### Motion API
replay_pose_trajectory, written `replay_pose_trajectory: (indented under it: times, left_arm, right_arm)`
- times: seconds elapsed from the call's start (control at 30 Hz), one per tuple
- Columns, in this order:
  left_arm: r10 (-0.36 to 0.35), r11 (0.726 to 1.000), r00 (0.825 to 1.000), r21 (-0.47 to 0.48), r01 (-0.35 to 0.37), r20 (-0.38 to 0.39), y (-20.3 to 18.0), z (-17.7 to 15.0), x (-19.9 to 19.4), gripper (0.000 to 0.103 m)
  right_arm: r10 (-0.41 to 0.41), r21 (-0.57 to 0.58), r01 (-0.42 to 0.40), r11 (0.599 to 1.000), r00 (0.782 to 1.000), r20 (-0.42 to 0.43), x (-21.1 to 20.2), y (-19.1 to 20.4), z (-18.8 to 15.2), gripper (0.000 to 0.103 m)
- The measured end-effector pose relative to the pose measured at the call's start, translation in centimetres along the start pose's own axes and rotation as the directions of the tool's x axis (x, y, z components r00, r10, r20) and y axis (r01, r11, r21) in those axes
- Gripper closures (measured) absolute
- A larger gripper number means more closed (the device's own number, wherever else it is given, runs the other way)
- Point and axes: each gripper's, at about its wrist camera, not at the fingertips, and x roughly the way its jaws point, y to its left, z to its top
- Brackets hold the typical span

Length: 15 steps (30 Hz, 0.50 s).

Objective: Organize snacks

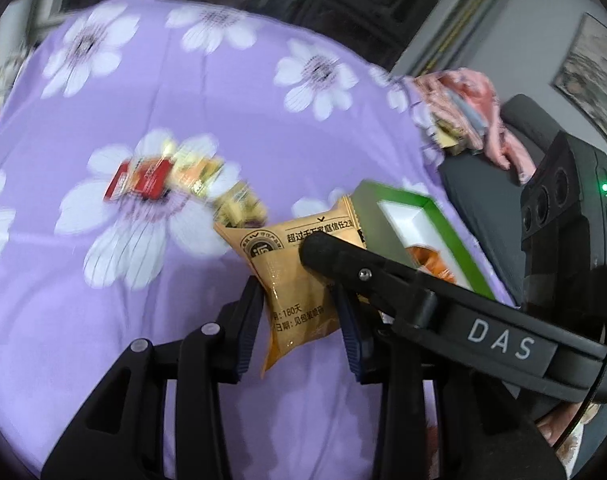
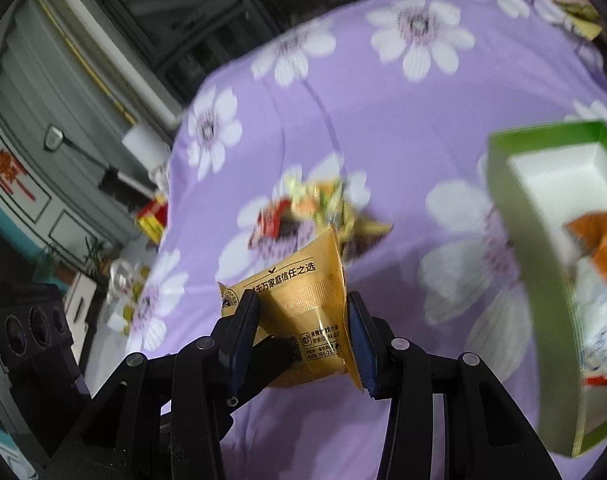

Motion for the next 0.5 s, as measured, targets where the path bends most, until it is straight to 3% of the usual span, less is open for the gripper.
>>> replay_pose_trajectory:
  times: [0.23,0.33,0.5]
  left_arm:
    - [-0.089,0.988,0.995,0.129,0.082,0.05,-4.8,1.8,2.1,0.067]
    - [-0.18,0.972,0.984,0.16,0.175,0.017,-6.6,2.8,4.7,0.067]
    - [-0.185,0.958,0.982,0.216,0.19,-0.045,-10.2,4.1,8.9,0.067]
  right_arm:
    - [-0.038,0.029,0.034,0.999,0.987,0.159,-4.8,-3.7,2.0,0.056]
    - [-0.123,0.048,0.115,0.992,0.971,0.207,-6.3,-5.5,2.9,0.056]
    - [-0.144,0.179,0.103,0.978,0.962,0.234,-6.9,-10.7,4.4,0.056]
